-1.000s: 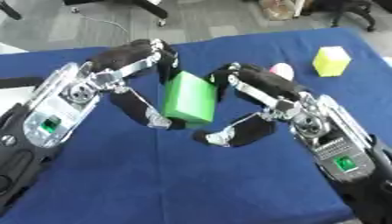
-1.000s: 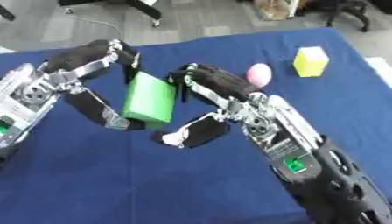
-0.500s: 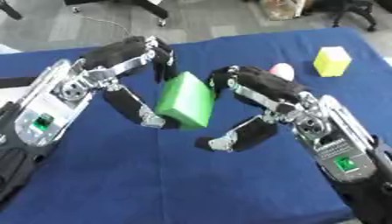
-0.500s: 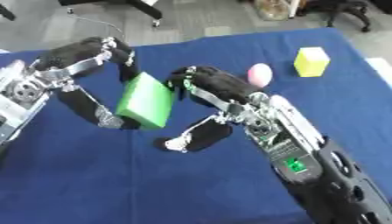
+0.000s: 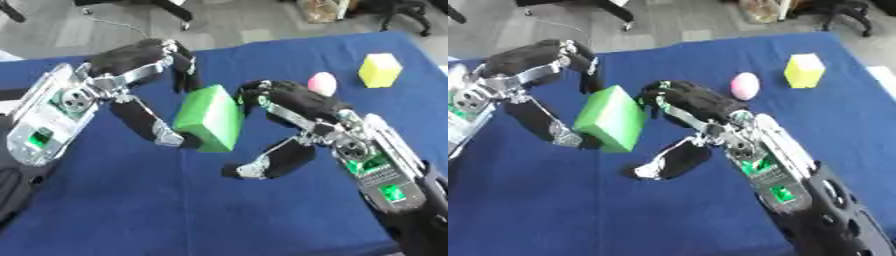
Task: Pick up the objects with one hand, pass them to the other hand, and then place them into the box on the other side of the table.
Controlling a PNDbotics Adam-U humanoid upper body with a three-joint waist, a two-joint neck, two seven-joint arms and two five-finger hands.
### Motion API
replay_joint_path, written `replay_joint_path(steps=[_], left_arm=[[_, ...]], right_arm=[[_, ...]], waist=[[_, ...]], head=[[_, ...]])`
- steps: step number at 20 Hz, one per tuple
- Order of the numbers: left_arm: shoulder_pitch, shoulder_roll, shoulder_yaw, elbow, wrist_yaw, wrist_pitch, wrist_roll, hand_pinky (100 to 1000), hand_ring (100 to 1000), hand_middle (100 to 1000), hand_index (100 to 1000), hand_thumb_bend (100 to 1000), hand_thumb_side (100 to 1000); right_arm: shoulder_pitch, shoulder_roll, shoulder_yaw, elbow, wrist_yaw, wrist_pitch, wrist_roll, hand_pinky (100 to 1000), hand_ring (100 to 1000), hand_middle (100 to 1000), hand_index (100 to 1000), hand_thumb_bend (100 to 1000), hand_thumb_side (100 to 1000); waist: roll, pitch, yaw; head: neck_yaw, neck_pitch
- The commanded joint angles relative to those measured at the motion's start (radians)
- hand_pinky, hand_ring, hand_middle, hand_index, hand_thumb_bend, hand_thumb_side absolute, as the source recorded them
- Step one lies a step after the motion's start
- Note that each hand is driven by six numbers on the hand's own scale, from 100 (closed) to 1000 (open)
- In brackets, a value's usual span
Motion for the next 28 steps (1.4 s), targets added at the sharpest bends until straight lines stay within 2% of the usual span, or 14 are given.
replay_joint_path(steps=[1,9,15,20,28], left_arm=[[-0.019,0.031,0.049,-0.017,0.013,0.0,-0.001,563,415,438,446,251,379],[-0.017,0.029,0.051,-0.017,0.017,-0.005,0.001,558,407,430,431,235,366],[-0.019,0.029,0.047,-0.026,0.026,-0.019,0.008,559,405,427,425,224,359],[-0.024,0.028,0.034,-0.027,0.057,-0.045,-0.027,557,405,428,424,221,361],[-0.033,0.027,0.03,-0.025,0.116,-0.062,-0.093,558,407,432,425,212,361]], right_arm=[[0.001,-0.007,0.01,-0.012,0.004,0.004,0.001,764,643,689,876,559,511],[0.001,-0.007,0.01,-0.012,0.0,0.007,-0.006,762,640,684,869,555,513],[0.0,-0.008,0.01,-0.012,0.008,0.015,-0.008,762,647,698,921,596,596],[-0.003,-0.008,0.009,-0.012,0.054,0.022,0.002,765,668,723,971,590,623],[0.008,0.003,0.001,-0.012,0.165,0.017,-0.027,767,686,738,978,572,636]], waist=[[0.008,-0.013,0.002],[0.008,-0.013,0.002],[0.008,-0.013,0.002],[0.007,-0.014,0.002],[0.005,-0.014,0.002]], head=[[0.003,-0.002],[0.002,-0.002],[0.002,-0.002],[0.003,-0.002],[0.007,-0.002]])
